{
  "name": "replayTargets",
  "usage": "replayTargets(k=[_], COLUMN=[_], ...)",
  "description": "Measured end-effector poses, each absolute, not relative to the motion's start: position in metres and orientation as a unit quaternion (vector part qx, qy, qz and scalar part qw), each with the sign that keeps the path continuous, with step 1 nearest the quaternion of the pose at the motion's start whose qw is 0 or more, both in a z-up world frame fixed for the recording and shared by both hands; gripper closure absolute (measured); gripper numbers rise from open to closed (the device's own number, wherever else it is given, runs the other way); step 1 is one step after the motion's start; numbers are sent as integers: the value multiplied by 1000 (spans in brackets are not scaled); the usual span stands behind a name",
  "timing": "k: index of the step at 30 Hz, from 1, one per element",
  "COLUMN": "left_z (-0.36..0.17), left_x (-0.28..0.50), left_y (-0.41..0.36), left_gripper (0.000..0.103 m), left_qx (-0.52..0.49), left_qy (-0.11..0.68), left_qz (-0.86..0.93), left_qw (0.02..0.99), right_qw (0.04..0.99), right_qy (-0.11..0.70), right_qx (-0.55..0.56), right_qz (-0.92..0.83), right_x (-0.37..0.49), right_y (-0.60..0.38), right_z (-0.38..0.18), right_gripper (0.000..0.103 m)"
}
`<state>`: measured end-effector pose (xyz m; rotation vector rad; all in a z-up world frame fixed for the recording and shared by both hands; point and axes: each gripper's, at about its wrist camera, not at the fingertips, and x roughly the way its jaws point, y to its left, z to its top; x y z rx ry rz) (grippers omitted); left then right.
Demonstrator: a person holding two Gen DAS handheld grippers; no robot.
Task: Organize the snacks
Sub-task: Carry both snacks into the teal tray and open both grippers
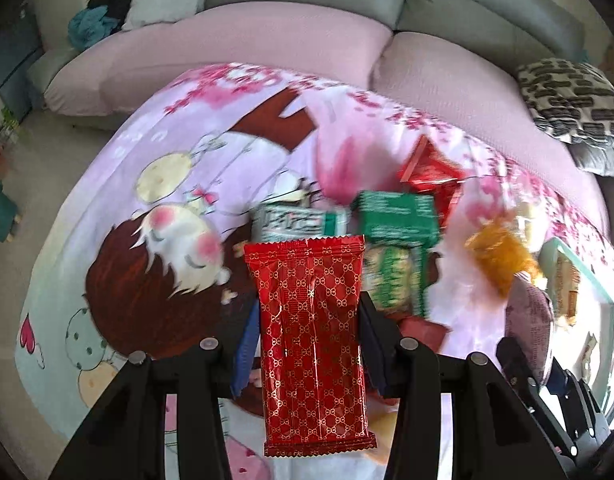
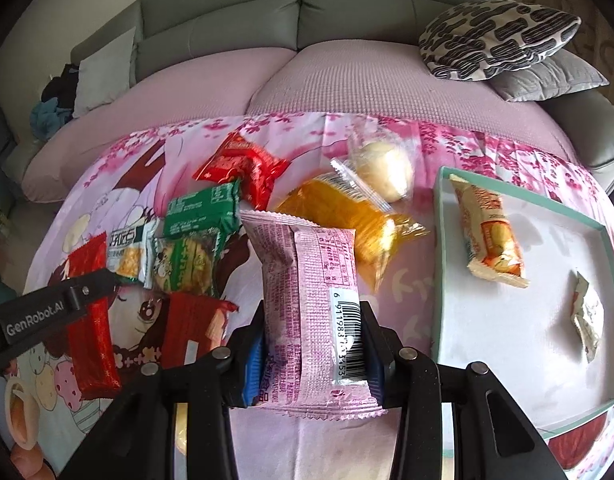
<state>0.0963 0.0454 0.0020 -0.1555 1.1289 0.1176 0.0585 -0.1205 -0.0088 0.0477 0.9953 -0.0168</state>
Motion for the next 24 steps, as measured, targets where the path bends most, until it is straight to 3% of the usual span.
replayTargets(k=[11, 24], left_z=[30, 44], left_x=[110, 105], left_y=[-27, -161], left_gripper=[55, 55], left_qx=[-38, 23], left_qy=[518, 515], left_qz=[-28, -175], left_qw=[854, 839], right_qw=[892, 863], right_qy=[444, 430], right_qx=[55, 130], right_qz=[-61, -233], right_x=[51, 23], right_y=[-172, -321], right_z=[17, 15], right_gripper=[60, 60])
